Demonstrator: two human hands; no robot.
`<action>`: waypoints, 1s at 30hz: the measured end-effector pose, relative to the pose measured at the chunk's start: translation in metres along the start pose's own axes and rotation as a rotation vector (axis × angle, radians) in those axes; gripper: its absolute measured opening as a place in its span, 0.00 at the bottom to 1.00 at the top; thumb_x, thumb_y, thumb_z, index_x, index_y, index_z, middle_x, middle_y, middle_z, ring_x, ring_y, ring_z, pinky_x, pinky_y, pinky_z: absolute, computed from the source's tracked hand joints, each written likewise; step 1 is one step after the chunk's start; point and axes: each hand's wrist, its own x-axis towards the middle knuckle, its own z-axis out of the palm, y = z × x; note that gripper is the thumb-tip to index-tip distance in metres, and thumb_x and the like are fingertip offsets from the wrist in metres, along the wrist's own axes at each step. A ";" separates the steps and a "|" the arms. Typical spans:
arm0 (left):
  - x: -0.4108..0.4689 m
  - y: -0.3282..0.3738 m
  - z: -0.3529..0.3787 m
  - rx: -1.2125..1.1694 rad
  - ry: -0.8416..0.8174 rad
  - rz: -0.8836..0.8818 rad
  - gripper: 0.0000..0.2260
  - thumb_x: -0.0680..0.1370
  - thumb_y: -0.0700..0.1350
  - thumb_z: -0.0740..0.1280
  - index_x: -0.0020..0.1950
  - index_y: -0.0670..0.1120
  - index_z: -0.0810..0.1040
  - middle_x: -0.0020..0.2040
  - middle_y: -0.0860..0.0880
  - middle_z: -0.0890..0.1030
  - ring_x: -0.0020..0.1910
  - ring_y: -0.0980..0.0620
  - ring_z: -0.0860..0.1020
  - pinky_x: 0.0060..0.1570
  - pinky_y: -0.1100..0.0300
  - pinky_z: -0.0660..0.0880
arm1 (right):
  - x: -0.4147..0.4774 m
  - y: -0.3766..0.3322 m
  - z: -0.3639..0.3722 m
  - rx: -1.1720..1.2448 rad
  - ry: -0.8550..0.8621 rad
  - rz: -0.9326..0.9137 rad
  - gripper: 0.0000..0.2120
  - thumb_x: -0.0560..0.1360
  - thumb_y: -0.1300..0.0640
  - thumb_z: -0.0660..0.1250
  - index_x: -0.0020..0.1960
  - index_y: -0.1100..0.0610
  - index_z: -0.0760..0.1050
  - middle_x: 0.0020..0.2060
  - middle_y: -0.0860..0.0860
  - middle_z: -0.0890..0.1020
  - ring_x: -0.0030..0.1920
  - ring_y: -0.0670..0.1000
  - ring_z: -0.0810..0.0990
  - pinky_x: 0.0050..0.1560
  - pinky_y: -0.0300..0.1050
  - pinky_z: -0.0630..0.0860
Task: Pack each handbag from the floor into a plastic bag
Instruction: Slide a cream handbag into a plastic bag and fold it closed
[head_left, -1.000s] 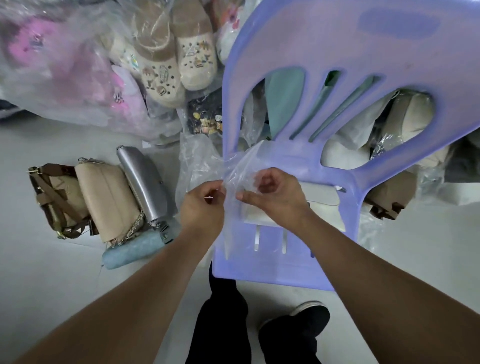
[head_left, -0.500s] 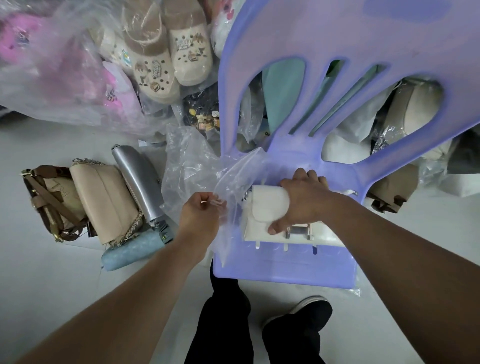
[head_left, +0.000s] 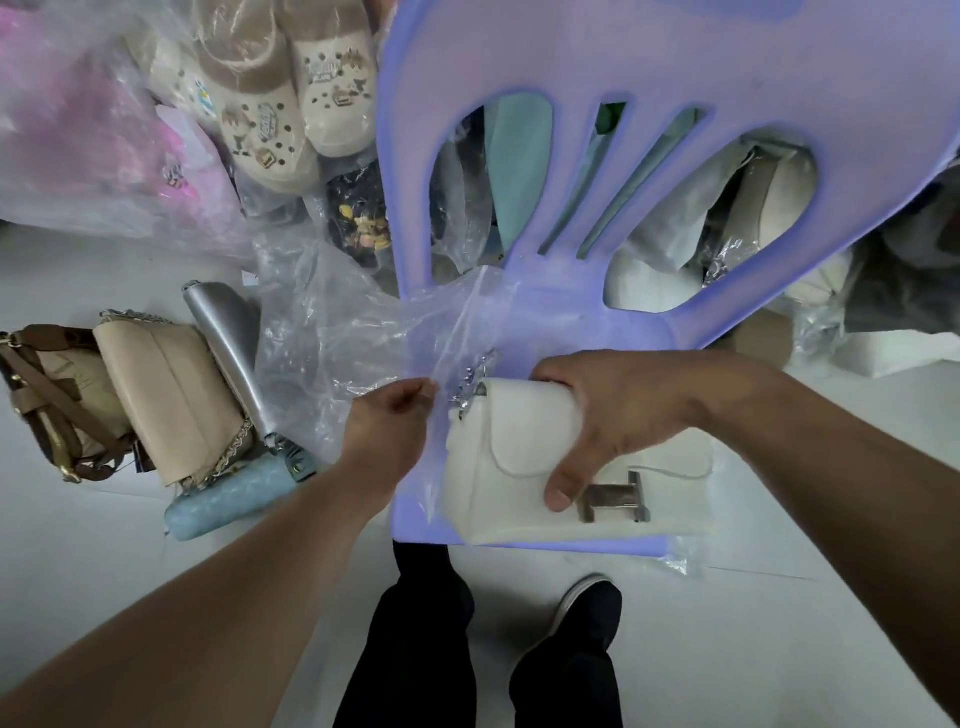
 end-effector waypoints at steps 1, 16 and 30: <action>-0.003 0.001 0.000 -0.006 -0.037 -0.013 0.08 0.79 0.42 0.68 0.47 0.54 0.85 0.42 0.54 0.84 0.40 0.55 0.78 0.46 0.62 0.74 | 0.000 0.000 0.004 0.014 0.027 -0.009 0.49 0.54 0.36 0.85 0.69 0.40 0.66 0.59 0.35 0.75 0.58 0.42 0.77 0.58 0.41 0.76; -0.015 0.029 -0.048 0.328 -0.319 0.342 0.10 0.85 0.43 0.59 0.48 0.51 0.78 0.48 0.50 0.81 0.44 0.49 0.79 0.37 0.55 0.82 | 0.022 0.005 0.045 0.479 0.188 0.059 0.71 0.64 0.41 0.82 0.79 0.43 0.25 0.80 0.47 0.62 0.79 0.51 0.61 0.62 0.39 0.63; -0.038 0.020 -0.047 0.786 -0.243 0.965 0.19 0.80 0.37 0.60 0.59 0.62 0.70 0.55 0.54 0.71 0.45 0.49 0.78 0.43 0.51 0.78 | 0.039 0.003 0.057 0.273 0.376 -0.040 0.61 0.60 0.32 0.80 0.77 0.27 0.39 0.63 0.53 0.79 0.63 0.57 0.78 0.59 0.51 0.77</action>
